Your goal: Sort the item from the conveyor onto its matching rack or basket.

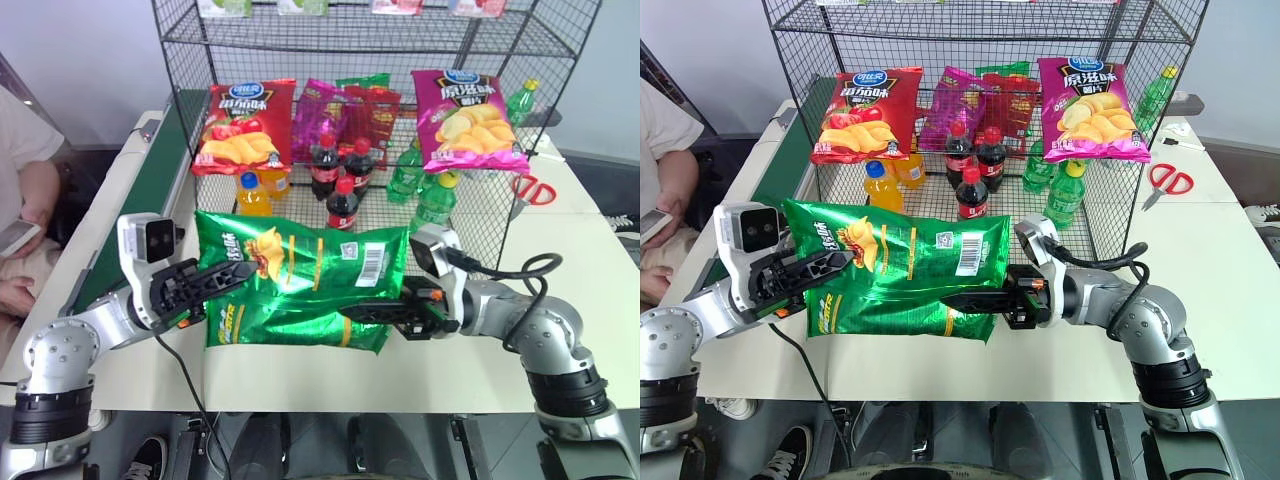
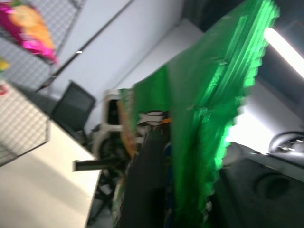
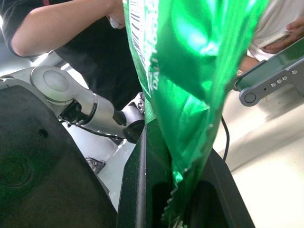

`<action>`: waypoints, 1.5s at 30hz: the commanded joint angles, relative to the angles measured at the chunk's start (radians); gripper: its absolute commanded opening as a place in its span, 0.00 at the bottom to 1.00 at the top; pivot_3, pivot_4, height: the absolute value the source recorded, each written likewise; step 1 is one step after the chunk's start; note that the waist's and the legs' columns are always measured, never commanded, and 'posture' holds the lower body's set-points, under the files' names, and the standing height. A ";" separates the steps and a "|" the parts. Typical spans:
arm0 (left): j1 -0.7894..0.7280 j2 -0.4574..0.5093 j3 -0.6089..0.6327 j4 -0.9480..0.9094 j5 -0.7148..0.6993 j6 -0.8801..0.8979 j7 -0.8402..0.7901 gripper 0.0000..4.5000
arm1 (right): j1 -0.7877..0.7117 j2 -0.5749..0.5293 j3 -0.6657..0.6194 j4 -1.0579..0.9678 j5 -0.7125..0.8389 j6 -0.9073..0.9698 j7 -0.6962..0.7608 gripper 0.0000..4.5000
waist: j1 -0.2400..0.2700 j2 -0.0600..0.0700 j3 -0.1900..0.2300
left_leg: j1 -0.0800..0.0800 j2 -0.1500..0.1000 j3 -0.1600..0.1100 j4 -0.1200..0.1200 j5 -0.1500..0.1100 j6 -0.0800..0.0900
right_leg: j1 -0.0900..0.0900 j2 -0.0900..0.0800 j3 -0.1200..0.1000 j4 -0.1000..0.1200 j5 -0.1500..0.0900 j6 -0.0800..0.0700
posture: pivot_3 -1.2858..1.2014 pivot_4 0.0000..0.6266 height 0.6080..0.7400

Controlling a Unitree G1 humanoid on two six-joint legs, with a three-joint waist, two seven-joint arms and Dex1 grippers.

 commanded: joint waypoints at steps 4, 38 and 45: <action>0.019 0.036 0.100 0.006 0.003 -0.016 0.014 0.95 | 0.003 -0.026 -0.057 -0.056 -0.096 -0.130 -0.022 0.00 | 0.000 0.000 0.000 | 0.000 0.000 0.000 0.000 0.000 0.000 | 0.000 0.000 0.000 0.000 0.000 0.000 | 0.52 0.24 0.99; 0.072 -0.062 0.058 -0.158 0.631 -0.572 0.077 0.98 | -0.324 -0.011 0.074 0.288 -1.643 -1.101 -0.743 0.00 | -0.005 0.000 0.000 | 0.000 0.001 0.002 0.001 0.005 -0.009 | -0.002 0.003 0.002 0.002 0.000 0.000 | 0.52 0.24 0.99; 0.096 -0.072 0.061 -0.174 0.677 -0.620 0.093 0.98 | -0.346 0.109 0.109 0.246 -1.728 -0.852 -0.763 0.00 | 0.002 0.000 0.000 | 0.000 0.001 0.002 0.001 0.002 -0.004 | -0.001 0.002 0.001 0.002 0.000 0.000 | 0.52 0.24 0.99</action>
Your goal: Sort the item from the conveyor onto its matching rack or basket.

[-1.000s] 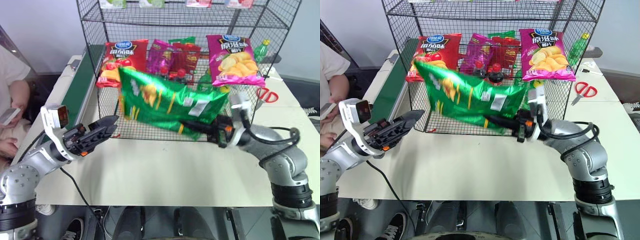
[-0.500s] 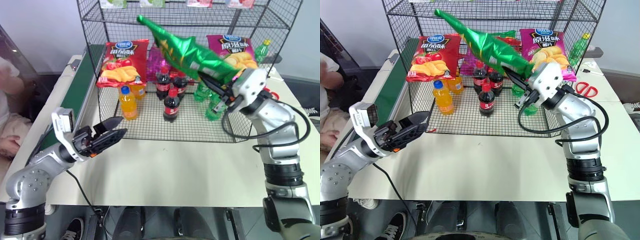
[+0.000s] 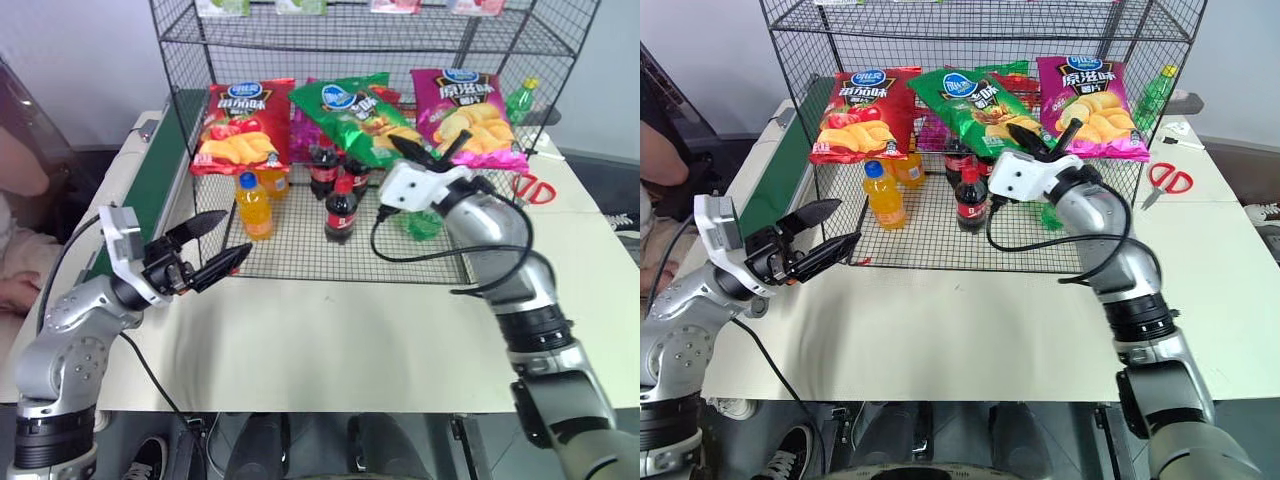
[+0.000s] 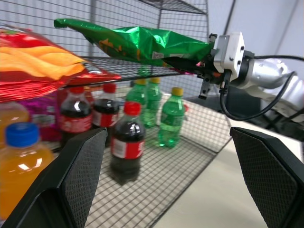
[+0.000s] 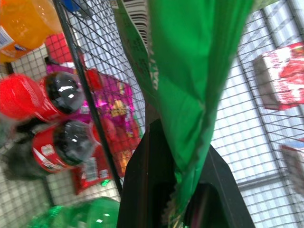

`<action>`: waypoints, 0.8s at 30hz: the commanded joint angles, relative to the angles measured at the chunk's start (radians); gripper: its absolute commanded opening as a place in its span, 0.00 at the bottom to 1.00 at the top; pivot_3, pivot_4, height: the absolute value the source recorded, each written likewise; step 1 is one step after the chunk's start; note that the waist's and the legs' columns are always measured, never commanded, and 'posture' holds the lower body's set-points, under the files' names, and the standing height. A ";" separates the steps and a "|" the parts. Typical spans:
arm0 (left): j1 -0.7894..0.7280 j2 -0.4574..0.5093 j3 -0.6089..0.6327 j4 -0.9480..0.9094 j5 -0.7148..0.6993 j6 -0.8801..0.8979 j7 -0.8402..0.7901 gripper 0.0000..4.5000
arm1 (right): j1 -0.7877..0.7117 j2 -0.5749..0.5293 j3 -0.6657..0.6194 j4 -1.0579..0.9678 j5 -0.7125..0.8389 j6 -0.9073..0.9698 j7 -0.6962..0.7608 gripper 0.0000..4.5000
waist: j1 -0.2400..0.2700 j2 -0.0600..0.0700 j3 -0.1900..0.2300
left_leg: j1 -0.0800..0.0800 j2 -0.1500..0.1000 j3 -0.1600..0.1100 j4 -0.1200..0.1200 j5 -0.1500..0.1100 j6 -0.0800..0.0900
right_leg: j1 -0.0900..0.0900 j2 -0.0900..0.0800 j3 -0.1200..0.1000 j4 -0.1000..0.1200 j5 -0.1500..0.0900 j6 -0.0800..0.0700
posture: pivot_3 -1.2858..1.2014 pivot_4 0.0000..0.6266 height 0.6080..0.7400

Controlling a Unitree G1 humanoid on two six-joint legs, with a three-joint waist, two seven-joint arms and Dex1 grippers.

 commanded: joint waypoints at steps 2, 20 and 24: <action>0.023 -0.002 0.000 -0.045 0.020 -0.042 0.001 0.98 | -0.055 0.020 -0.006 -0.036 -0.060 0.129 -0.035 0.00 | -0.001 0.000 0.000 | 0.000 0.000 0.000 0.000 0.000 0.000 | 0.000 -0.001 0.000 0.000 0.000 0.000 | 0.52 0.24 0.99; 0.024 -0.011 -0.022 -0.018 0.055 -0.082 0.003 0.98 | -0.119 0.119 0.069 0.008 -0.043 0.292 -0.044 0.00 | -0.009 0.000 0.000 | 0.000 0.000 0.000 0.000 0.000 0.000 | -0.001 0.000 0.000 0.002 0.000 0.000 | 0.52 0.24 0.99; 0.027 -0.012 -0.025 -0.023 0.057 -0.083 0.008 1.00 | -0.133 0.154 0.054 0.006 0.021 0.306 -0.022 0.36 | -0.012 0.000 0.000 | 0.000 0.000 0.000 0.000 0.000 0.000 | -0.001 0.000 0.000 0.002 0.000 0.000 | 0.52 0.24 0.99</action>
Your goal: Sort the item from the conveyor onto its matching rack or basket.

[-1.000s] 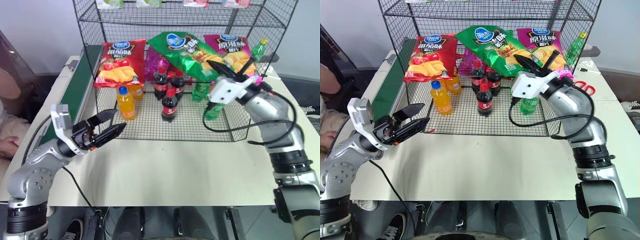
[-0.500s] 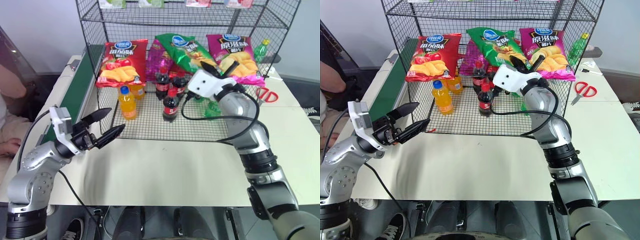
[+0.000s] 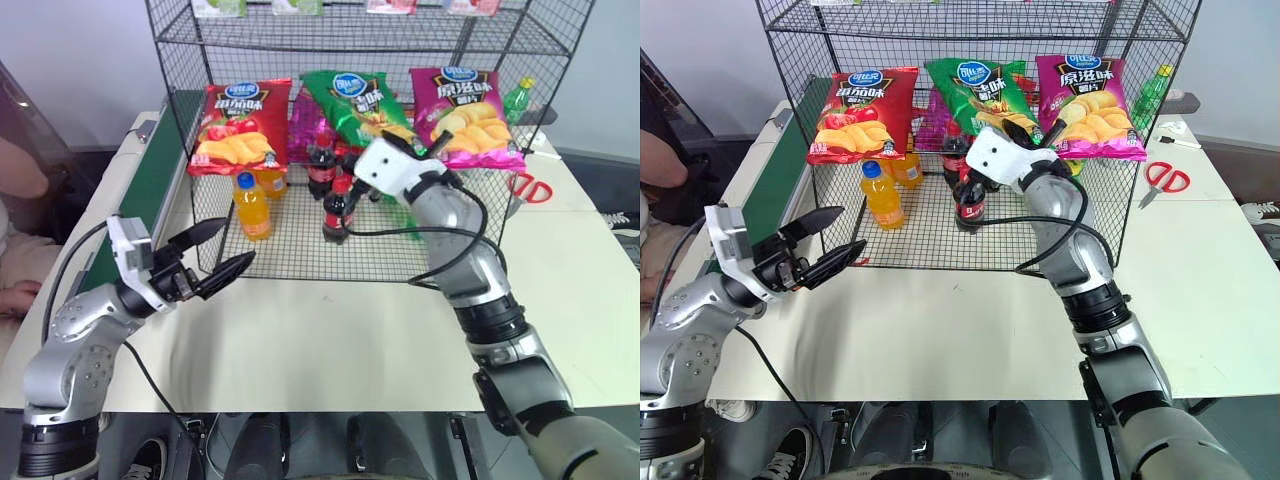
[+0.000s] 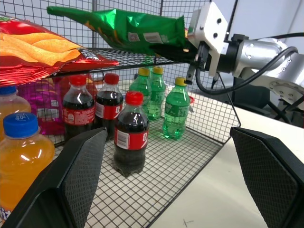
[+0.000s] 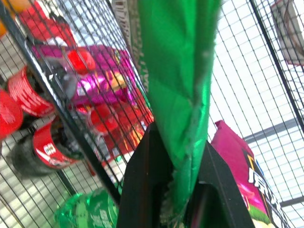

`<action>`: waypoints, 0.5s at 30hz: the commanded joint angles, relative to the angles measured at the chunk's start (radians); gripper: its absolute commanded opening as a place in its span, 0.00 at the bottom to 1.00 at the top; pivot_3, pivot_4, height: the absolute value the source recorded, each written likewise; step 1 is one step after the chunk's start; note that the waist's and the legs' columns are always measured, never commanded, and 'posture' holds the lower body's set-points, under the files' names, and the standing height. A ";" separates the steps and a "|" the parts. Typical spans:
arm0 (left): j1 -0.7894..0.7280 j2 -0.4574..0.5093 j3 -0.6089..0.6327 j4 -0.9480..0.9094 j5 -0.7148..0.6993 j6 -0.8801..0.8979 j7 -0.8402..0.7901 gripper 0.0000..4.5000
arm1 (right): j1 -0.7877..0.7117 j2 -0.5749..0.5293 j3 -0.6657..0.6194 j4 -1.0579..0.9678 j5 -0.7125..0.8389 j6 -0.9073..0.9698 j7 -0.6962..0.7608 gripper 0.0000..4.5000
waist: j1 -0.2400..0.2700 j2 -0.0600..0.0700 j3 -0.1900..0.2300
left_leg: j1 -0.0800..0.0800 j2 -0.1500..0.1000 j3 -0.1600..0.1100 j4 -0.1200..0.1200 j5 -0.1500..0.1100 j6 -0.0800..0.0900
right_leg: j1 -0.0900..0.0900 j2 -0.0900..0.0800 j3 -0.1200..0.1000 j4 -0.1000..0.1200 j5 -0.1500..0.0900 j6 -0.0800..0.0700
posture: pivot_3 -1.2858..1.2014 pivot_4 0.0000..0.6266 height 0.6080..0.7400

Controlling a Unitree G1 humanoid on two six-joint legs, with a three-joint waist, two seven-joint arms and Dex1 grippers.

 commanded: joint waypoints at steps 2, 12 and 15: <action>-0.002 -0.001 0.007 -0.018 0.008 -0.026 0.002 1.00 | -0.040 0.034 -0.003 -0.027 0.050 0.012 0.016 0.57 | -0.011 0.000 0.000 | 0.000 0.000 0.000 0.000 0.000 0.000 | 0.000 0.000 0.000 0.001 0.000 0.000 | 0.52 0.24 0.99; 0.012 -0.007 0.010 -0.019 0.014 -0.036 0.004 1.00 | -0.015 0.069 -0.032 -0.127 0.232 0.007 0.100 0.77 | -0.018 0.000 0.000 | 0.000 0.000 0.000 0.000 0.000 0.000 | 0.000 0.000 0.000 0.001 0.000 0.000 | 0.52 0.24 0.99; 0.011 -0.008 0.008 -0.015 0.016 -0.041 0.005 1.00 | 0.015 0.110 -0.058 -0.211 0.338 0.035 0.137 0.77 | -0.018 0.000 0.000 | 0.000 0.000 -0.001 0.000 0.000 0.000 | 0.000 0.000 -0.001 0.001 0.000 0.000 | 0.52 0.24 0.99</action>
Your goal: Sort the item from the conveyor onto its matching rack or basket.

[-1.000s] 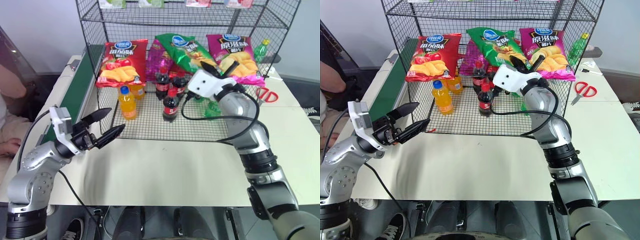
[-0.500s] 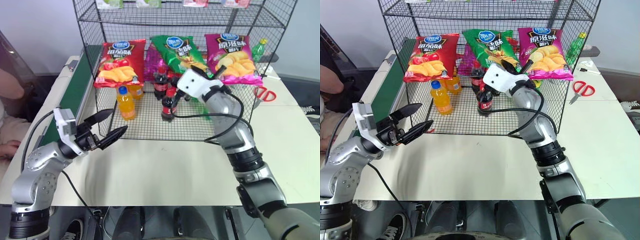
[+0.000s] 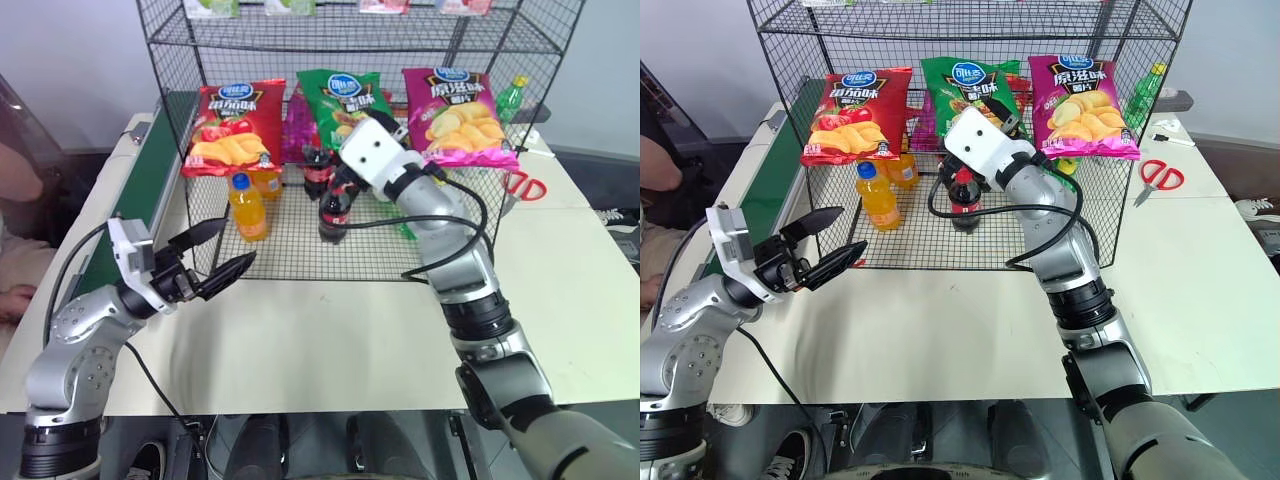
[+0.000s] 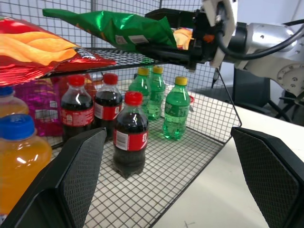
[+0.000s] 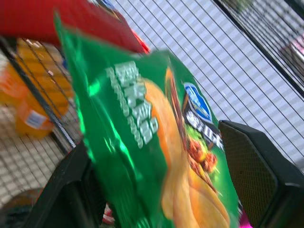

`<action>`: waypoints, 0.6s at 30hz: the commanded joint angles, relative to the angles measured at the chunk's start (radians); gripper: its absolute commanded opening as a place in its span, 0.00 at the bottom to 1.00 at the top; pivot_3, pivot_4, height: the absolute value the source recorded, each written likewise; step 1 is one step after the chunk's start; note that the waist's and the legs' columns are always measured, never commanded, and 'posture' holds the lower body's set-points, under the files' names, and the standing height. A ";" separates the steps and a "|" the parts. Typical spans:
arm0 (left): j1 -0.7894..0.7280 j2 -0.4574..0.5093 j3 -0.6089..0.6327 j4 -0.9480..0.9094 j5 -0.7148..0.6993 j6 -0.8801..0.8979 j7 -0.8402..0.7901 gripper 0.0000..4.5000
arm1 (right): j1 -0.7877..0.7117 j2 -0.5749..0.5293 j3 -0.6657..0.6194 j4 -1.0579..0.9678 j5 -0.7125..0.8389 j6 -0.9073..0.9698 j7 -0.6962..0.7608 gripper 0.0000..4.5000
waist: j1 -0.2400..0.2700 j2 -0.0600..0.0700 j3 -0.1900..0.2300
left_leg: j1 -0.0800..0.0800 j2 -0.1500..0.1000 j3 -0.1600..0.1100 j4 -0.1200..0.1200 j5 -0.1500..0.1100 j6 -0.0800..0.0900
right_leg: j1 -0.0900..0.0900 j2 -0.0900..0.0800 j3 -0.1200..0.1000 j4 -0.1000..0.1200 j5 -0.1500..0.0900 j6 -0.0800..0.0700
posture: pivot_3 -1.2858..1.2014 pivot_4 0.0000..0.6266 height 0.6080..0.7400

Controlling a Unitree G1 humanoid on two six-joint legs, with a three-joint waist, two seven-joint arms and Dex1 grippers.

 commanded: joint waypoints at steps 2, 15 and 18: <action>-0.004 0.000 0.009 -0.014 0.005 -0.025 -0.001 1.00 | 0.012 0.052 -0.045 -0.142 0.151 0.034 0.043 0.77 | -0.002 0.000 0.000 | 0.000 0.000 0.000 0.000 0.000 0.000 | 0.000 0.000 0.000 0.000 0.000 0.000 | 0.52 0.24 0.99; 0.057 0.072 0.101 0.006 0.024 -0.011 0.027 1.00 | 0.304 -0.066 -0.348 -0.455 0.908 0.291 0.351 0.77 | 0.003 0.000 0.000 | 0.000 0.000 -0.001 0.000 0.000 0.001 | 0.001 -0.001 -0.001 -0.001 0.000 0.000 | 0.52 0.24 0.99; 0.085 0.128 0.153 0.039 0.030 -0.004 0.010 1.00 | 0.457 -0.224 -0.413 -0.441 0.914 0.221 0.457 0.77 | 0.006 0.000 0.000 | 0.000 0.000 -0.001 -0.001 -0.001 0.002 | 0.002 -0.002 -0.001 -0.004 0.000 0.000 | 0.52 0.24 0.99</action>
